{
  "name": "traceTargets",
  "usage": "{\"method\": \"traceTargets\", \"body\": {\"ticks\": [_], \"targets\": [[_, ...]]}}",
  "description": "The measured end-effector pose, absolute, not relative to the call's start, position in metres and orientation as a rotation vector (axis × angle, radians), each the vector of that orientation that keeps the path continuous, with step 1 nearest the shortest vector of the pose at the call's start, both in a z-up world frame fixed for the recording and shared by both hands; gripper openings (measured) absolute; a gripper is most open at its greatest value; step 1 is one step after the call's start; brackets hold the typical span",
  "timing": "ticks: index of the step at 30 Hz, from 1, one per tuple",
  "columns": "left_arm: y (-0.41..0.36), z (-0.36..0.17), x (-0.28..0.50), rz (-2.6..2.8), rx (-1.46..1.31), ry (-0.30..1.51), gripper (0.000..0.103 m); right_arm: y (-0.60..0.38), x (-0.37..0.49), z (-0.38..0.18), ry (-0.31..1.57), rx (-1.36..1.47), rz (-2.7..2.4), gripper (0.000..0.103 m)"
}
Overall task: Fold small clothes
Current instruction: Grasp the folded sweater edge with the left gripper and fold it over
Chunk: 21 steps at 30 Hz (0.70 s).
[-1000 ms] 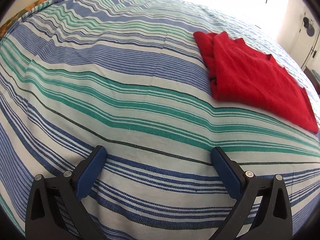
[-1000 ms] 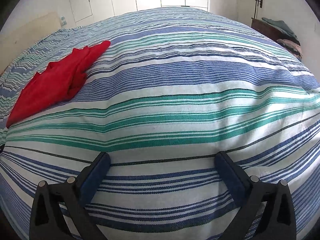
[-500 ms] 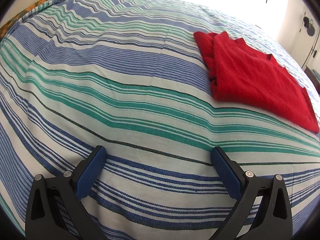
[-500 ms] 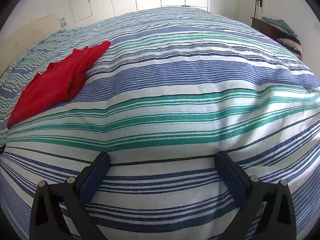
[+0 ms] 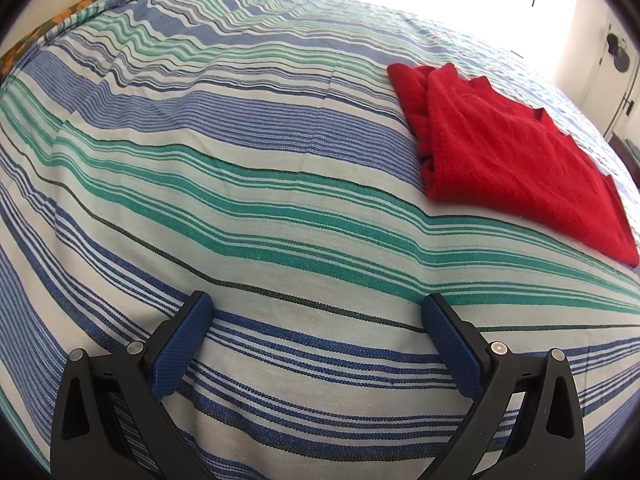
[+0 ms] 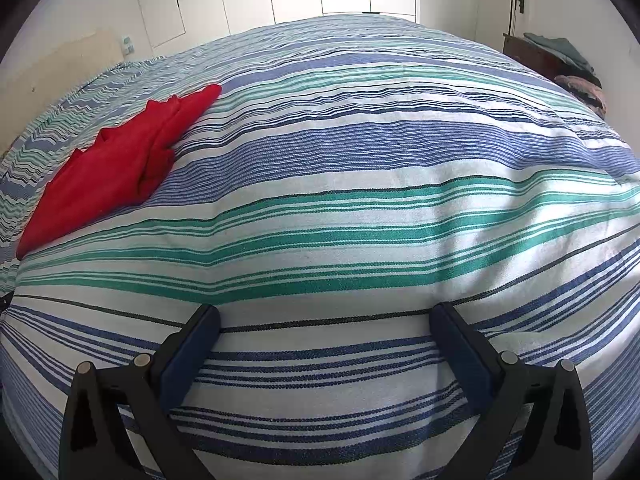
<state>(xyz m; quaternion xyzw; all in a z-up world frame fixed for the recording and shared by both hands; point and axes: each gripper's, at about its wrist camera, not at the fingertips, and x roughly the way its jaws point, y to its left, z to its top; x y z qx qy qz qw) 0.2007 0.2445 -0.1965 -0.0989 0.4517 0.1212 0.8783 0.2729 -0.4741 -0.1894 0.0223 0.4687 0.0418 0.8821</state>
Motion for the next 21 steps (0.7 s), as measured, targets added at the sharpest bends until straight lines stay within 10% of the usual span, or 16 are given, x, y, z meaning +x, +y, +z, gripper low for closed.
{"method": "traceTargets", "body": {"ticks": [6,10,16,18,20,21], "targets": [[0.257,-0.161,0.204,0.172,-0.375,0.962,0.085,-0.474,0.273,-0.189,0.975,0.048,0.087,0.103],[0.262,-0.114,0.231,-0.024,-0.585,0.789,0.1,-0.476,0.271,-0.189,0.964,0.064,0.098,0.103],[0.249,-0.153,0.349,0.081,-0.466,1.023,0.096,-0.479,0.27,-0.189,0.957,0.085,0.111,0.103],[0.239,-0.175,0.368,0.075,-0.458,1.097,0.08,-0.479,0.269,-0.189,0.955,0.089,0.113,0.103],[0.228,-0.183,0.376,0.069,-0.406,1.125,0.013,-0.48,0.269,-0.189,0.953,0.093,0.116,0.103],[0.225,-0.18,0.379,0.054,-0.421,1.138,0.009,-0.48,0.268,-0.189,0.953,0.093,0.116,0.103]]}}
